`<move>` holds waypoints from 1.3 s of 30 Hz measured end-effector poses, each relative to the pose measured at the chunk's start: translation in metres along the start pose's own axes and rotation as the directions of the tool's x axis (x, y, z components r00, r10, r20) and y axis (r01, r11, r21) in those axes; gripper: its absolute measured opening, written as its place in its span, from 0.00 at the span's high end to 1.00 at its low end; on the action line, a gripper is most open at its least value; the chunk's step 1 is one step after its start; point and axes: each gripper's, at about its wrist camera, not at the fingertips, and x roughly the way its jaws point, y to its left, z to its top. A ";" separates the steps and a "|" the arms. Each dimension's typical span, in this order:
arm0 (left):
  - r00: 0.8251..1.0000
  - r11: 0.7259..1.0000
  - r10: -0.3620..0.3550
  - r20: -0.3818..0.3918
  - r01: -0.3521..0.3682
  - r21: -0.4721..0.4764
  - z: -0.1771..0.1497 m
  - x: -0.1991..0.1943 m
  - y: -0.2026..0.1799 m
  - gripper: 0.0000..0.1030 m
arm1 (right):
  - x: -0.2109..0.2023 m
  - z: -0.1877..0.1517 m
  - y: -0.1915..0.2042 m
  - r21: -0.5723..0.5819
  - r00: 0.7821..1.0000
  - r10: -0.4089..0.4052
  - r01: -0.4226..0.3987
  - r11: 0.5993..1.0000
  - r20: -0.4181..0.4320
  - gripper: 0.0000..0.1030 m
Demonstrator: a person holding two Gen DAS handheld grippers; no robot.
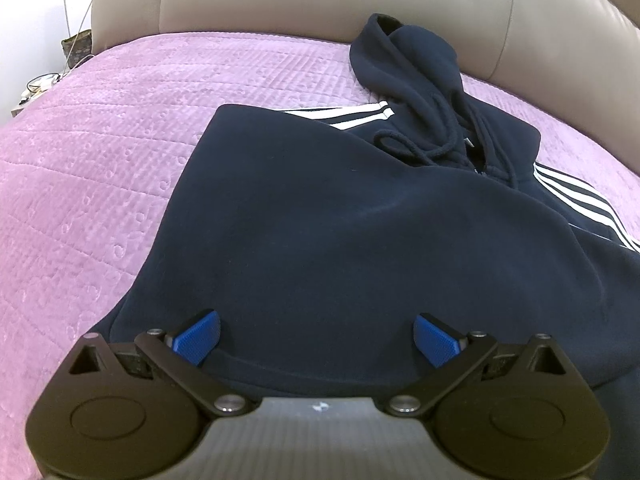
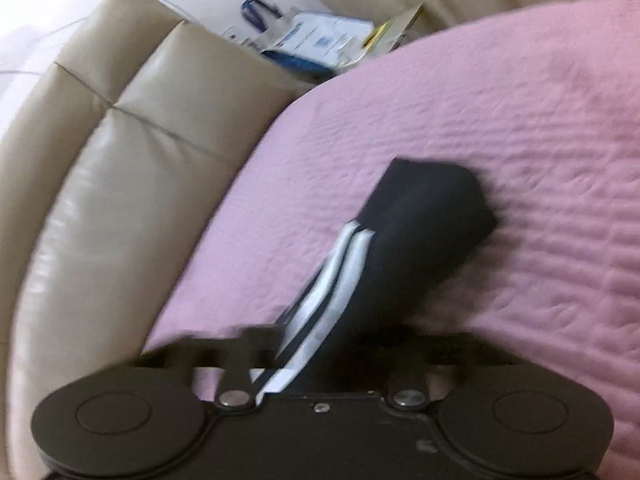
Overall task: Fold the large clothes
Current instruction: 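Fold the held sleeve over the hoodie body with the right gripper, then release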
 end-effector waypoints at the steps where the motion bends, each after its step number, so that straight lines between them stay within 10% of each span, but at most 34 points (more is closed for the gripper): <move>1: 1.000 1.000 0.001 -0.004 -0.001 0.000 0.001 0.000 0.000 0.00 | -0.003 0.001 0.000 0.011 1.000 0.024 -0.024 1.000 0.010 0.89; 13: 0.990 0.997 -0.075 -0.116 0.076 0.005 0.014 -0.020 -0.009 0.00 | -0.050 0.015 0.078 -0.045 0.972 0.212 -0.208 0.977 0.103 0.89; 22: 0.974 0.976 -0.200 -0.109 0.189 -0.104 0.020 -0.048 0.000 0.00 | -0.136 -0.063 0.259 -0.196 0.722 0.684 -0.660 0.726 0.105 0.89; 30: 0.973 0.969 -0.230 0.001 0.229 -0.089 0.036 -0.094 0.025 0.00 | -0.156 -0.217 0.376 -0.348 0.588 0.799 -0.781 0.519 -0.127 0.89; 35: 0.960 0.954 -0.262 0.104 0.273 -0.123 0.046 -0.117 0.056 0.00 | -0.138 -0.328 0.396 -0.373 0.559 0.777 -0.814 0.446 -0.290 0.89; 39: 0.956 0.953 -0.249 0.157 0.270 -0.138 0.049 -0.122 0.087 0.00 | -0.117 -0.407 0.399 -0.447 0.607 0.672 -0.785 0.428 -0.424 0.89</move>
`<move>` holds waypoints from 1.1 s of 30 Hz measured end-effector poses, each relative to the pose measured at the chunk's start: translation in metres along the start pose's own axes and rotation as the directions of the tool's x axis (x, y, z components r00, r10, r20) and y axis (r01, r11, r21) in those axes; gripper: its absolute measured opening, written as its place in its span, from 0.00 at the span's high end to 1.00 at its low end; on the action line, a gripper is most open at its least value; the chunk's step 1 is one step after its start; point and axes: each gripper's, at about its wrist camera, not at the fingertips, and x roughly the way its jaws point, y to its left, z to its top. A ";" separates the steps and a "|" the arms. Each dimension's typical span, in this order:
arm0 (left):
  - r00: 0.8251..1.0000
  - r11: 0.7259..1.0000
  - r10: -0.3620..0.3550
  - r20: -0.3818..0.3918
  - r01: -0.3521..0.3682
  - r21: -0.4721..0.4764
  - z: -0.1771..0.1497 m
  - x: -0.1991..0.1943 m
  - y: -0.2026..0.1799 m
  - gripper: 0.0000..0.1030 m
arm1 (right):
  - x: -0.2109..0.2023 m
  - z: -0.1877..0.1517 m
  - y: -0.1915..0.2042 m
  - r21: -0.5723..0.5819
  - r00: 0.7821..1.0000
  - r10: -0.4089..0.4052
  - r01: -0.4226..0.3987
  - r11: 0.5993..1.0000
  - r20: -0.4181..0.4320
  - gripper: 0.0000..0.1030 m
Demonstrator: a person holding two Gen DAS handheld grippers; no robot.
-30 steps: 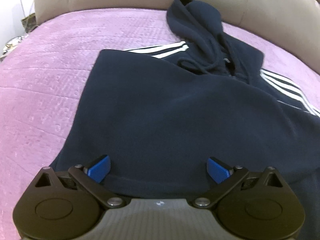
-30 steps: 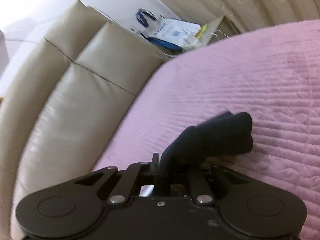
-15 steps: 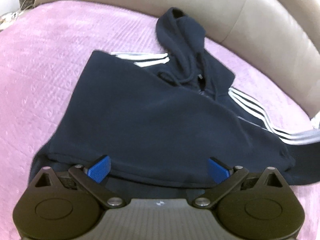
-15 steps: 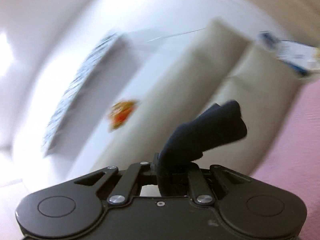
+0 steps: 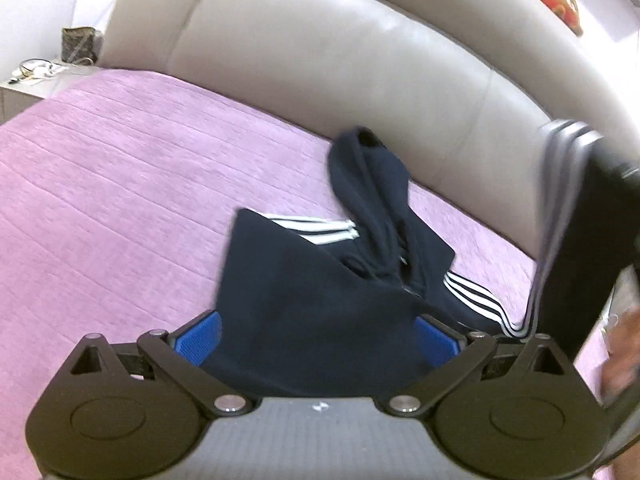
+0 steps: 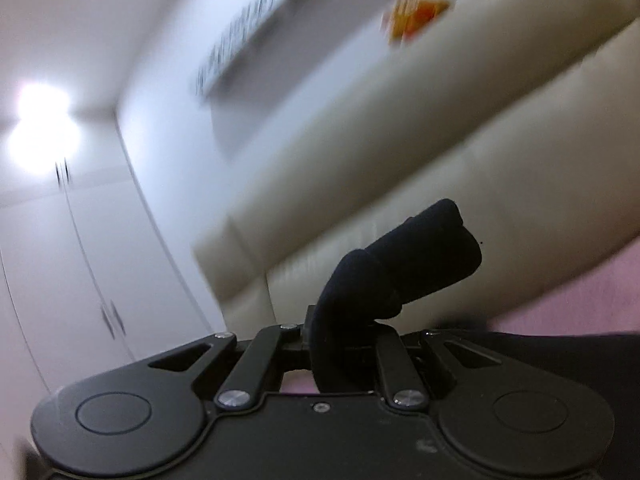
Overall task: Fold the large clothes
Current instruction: 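Fold the held sleeve over the hoodie body with the right gripper, then release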
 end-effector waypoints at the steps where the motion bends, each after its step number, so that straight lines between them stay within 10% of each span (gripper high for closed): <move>1: 1.000 1.000 0.003 0.003 -0.003 -0.003 0.001 -0.001 0.007 0.00 | 0.012 -0.017 0.000 -0.018 0.999 -0.017 0.016 1.000 -0.051 0.89; 9: 1.000 0.998 0.004 -0.003 -0.004 -0.056 -0.004 0.013 0.055 0.00 | 0.067 -0.107 -0.010 -0.039 0.925 -0.061 0.050 0.998 -0.376 0.89; 14: 1.000 0.993 -0.008 -0.023 0.005 -0.117 -0.009 0.021 0.072 0.00 | 0.075 -0.112 -0.047 0.257 0.894 -0.018 0.148 0.955 -0.448 0.45; 17: 0.999 0.994 -0.002 -0.034 -0.002 -0.111 -0.014 0.023 0.074 0.00 | 0.074 -0.107 -0.064 0.393 0.911 0.031 0.146 0.908 -0.411 0.39; 18: 0.999 0.994 0.004 -0.038 -0.008 -0.108 -0.016 0.023 0.075 0.00 | 0.076 -0.104 -0.064 0.421 0.919 0.034 0.146 0.895 -0.393 0.56; 19: 0.999 0.994 0.006 -0.040 -0.010 -0.107 -0.016 0.024 0.075 0.00 | 0.077 -0.099 -0.064 0.442 0.933 0.042 0.129 0.888 -0.357 0.93; 24: 0.997 0.994 -0.024 -0.072 0.016 -0.106 -0.019 0.021 0.073 0.01 | 0.076 -0.060 -0.021 0.236 0.963 0.118 -0.059 0.970 -0.243 0.93; 26: 0.995 0.996 -0.028 -0.091 0.020 -0.085 -0.021 0.021 0.067 0.01 | 0.093 -0.061 -0.002 0.152 0.933 0.117 -0.069 0.986 -0.341 0.83; 28: 0.994 0.998 -0.024 -0.102 0.018 -0.062 -0.023 0.021 0.061 0.01 | 0.111 -0.071 0.007 0.145 0.869 0.126 -0.064 0.987 -0.478 0.33; 29: 0.994 0.998 -0.020 -0.103 0.014 -0.057 -0.024 0.021 0.059 0.01 | 0.111 -0.075 0.006 0.183 0.830 0.166 -0.078 0.980 -0.532 0.24; 33: 0.996 0.998 -0.020 -0.093 0.015 -0.054 -0.025 0.019 0.054 0.01 | 0.086 -0.048 -0.009 0.257 0.828 0.215 -0.089 0.962 -0.518 0.22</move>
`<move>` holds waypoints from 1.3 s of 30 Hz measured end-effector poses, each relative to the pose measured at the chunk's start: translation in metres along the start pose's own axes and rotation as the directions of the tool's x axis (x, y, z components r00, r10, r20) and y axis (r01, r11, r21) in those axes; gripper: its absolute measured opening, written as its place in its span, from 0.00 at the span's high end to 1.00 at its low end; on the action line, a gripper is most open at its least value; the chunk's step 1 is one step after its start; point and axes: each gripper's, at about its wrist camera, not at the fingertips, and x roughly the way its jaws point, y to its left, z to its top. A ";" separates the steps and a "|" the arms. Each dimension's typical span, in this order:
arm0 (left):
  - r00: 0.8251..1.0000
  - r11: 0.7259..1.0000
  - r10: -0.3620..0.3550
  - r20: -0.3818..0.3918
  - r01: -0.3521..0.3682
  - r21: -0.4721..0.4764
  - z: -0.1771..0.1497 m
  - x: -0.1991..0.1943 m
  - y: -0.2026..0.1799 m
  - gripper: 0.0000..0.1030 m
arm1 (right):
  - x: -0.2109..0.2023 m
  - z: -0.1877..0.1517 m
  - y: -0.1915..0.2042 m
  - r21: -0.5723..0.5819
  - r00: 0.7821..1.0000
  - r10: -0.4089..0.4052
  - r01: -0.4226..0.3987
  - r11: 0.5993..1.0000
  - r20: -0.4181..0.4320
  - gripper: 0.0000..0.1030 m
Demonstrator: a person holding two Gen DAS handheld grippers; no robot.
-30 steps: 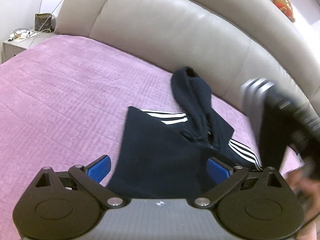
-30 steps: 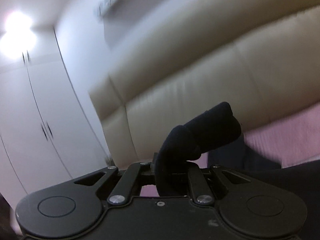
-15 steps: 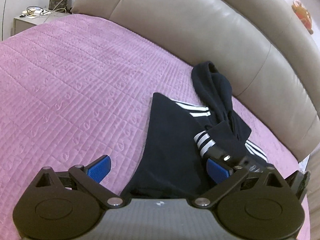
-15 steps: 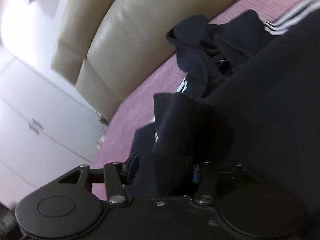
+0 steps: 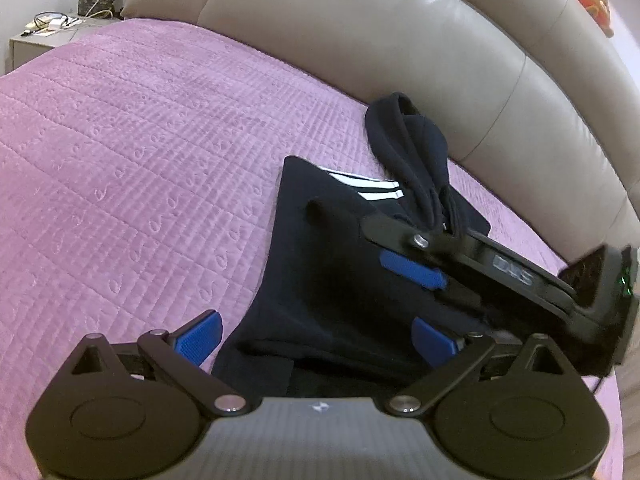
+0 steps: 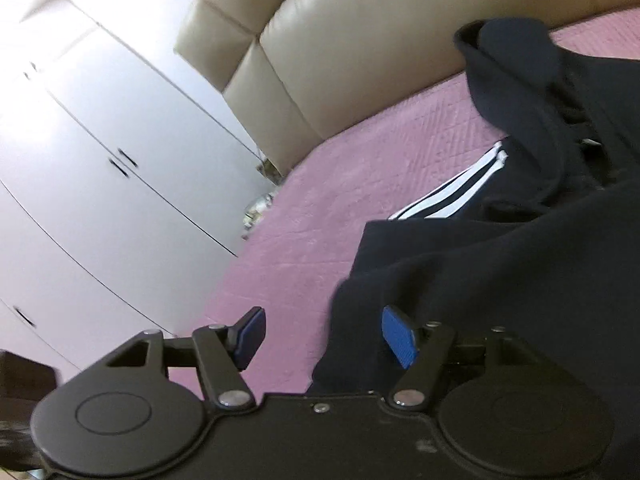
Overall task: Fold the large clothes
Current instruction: 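Fold the held sleeve over the hoodie body with the right gripper, then release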
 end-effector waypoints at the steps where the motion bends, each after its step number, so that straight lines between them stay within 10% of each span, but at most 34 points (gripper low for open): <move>1: 1.000 1.000 -0.003 0.004 0.003 0.007 0.000 -0.001 -0.002 0.01 | -0.020 0.005 0.000 -0.021 0.999 -0.022 0.023 1.000 0.023 0.21; 5: 0.999 0.998 -0.026 0.018 0.025 0.066 0.009 0.003 -0.021 0.01 | -0.105 0.025 -0.020 -0.171 0.957 -0.268 0.284 0.943 0.113 0.17; 8: 0.997 0.987 -0.068 0.029 0.063 0.151 0.019 0.022 -0.046 0.00 | -0.142 0.039 -0.044 -0.313 0.854 -0.507 0.515 0.798 0.114 0.14; 13: 0.997 0.948 -0.025 -0.077 0.048 0.315 0.021 0.090 -0.089 0.00 | -0.162 0.028 -0.125 -0.358 0.753 -0.652 0.587 0.726 -0.088 0.02; 15: 0.994 0.945 0.013 -0.113 0.024 0.326 0.014 0.118 -0.093 0.00 | -0.175 0.017 -0.139 -0.398 0.819 -0.573 0.518 0.757 -0.025 0.00; 17: 0.990 0.926 0.084 -0.117 -0.035 0.375 0.006 0.135 -0.096 0.00 | -0.182 0.021 -0.138 -0.404 0.834 -0.551 0.497 0.768 -0.023 0.00; 21: 0.981 0.851 0.166 -0.105 -0.089 0.518 -0.007 0.134 -0.113 0.00 | -0.201 0.029 -0.118 -0.300 0.815 -0.578 0.560 0.772 0.032 0.01; 23: 0.978 0.853 0.174 -0.115 -0.092 0.513 -0.008 0.127 -0.114 0.00 | -0.212 0.018 -0.107 -0.354 0.834 -0.550 0.527 0.772 0.041 0.01; 28: 0.977 0.860 0.169 -0.133 -0.081 0.505 -0.013 0.118 -0.116 0.00 | -0.203 -0.027 -0.121 -0.415 0.768 -0.636 0.556 0.721 -0.075 0.00; 31: 0.980 0.864 0.160 -0.117 -0.081 0.496 -0.020 0.118 -0.111 0.00 | -0.226 -0.035 -0.142 -0.261 0.823 -0.564 0.531 0.806 -0.065 0.00; 36: 0.980 0.872 0.158 -0.118 -0.083 0.482 -0.020 0.115 -0.112 0.00 | -0.231 -0.015 -0.119 -0.223 0.786 -0.610 0.581 0.783 -0.096 0.01; 39: 0.983 0.887 0.132 -0.129 -0.059 0.458 -0.012 0.111 -0.114 0.00 | -0.231 0.000 -0.086 -0.197 0.822 -0.568 0.563 0.803 0.032 0.01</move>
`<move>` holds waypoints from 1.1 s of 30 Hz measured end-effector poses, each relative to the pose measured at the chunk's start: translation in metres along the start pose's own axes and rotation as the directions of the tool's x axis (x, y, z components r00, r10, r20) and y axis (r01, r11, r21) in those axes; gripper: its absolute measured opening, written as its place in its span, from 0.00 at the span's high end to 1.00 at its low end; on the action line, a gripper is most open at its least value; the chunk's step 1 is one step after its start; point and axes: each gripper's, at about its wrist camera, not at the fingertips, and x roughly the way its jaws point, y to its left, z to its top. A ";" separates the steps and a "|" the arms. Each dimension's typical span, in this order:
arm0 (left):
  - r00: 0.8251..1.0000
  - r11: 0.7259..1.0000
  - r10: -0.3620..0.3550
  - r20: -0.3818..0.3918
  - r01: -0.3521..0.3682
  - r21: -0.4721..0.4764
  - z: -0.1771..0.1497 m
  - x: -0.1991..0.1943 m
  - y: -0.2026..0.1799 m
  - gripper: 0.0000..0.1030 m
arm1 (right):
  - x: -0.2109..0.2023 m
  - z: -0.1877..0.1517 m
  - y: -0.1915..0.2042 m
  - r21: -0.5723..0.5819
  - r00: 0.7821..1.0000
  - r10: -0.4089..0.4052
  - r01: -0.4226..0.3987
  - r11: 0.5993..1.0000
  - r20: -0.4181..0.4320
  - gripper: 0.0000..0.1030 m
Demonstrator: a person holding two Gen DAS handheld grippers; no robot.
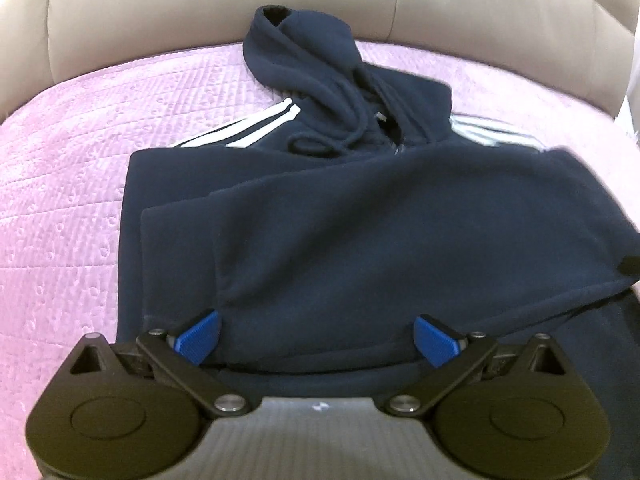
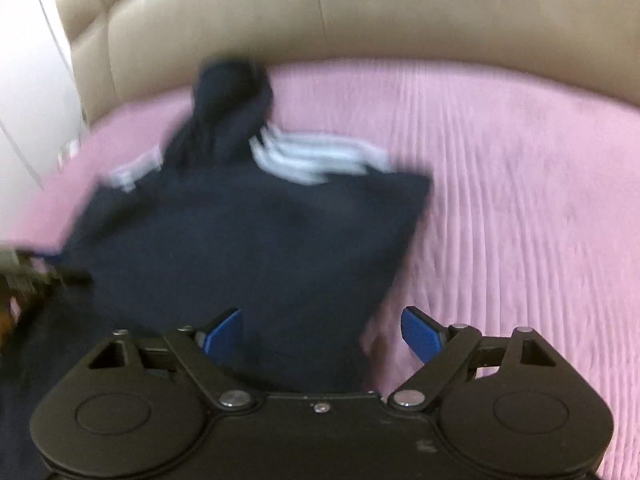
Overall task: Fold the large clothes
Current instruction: 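Grasp the hood with the left gripper and fold it down onto the body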
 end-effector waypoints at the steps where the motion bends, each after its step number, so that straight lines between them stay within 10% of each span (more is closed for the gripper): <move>1: 1.000 0.999 -0.028 0.007 0.028 -0.020 0.004 -0.003 0.003 0.00 | 0.001 0.008 0.012 -0.008 0.999 0.032 -0.031 0.999 0.019 0.01; 9: 0.983 0.962 -0.139 0.122 0.164 -0.219 0.083 -0.016 0.049 0.00 | 0.093 0.039 0.106 -0.194 0.994 -0.011 -0.011 0.981 -0.108 0.01; 18: 0.987 0.965 0.006 0.161 0.037 -0.261 0.240 0.054 0.074 0.00 | 0.155 0.034 0.113 -0.314 0.960 -0.078 -0.011 0.949 -0.270 0.00; 27: 0.973 0.964 0.148 0.179 -0.101 -0.246 0.318 0.141 0.059 0.06 | 0.159 0.040 0.107 -0.353 0.954 -0.039 -0.072 0.933 -0.298 0.00; 33: 0.958 0.962 0.269 0.100 -0.263 -0.070 0.344 0.200 0.029 0.37 | 0.162 0.035 0.106 -0.359 0.962 -0.027 -0.076 0.930 -0.273 0.00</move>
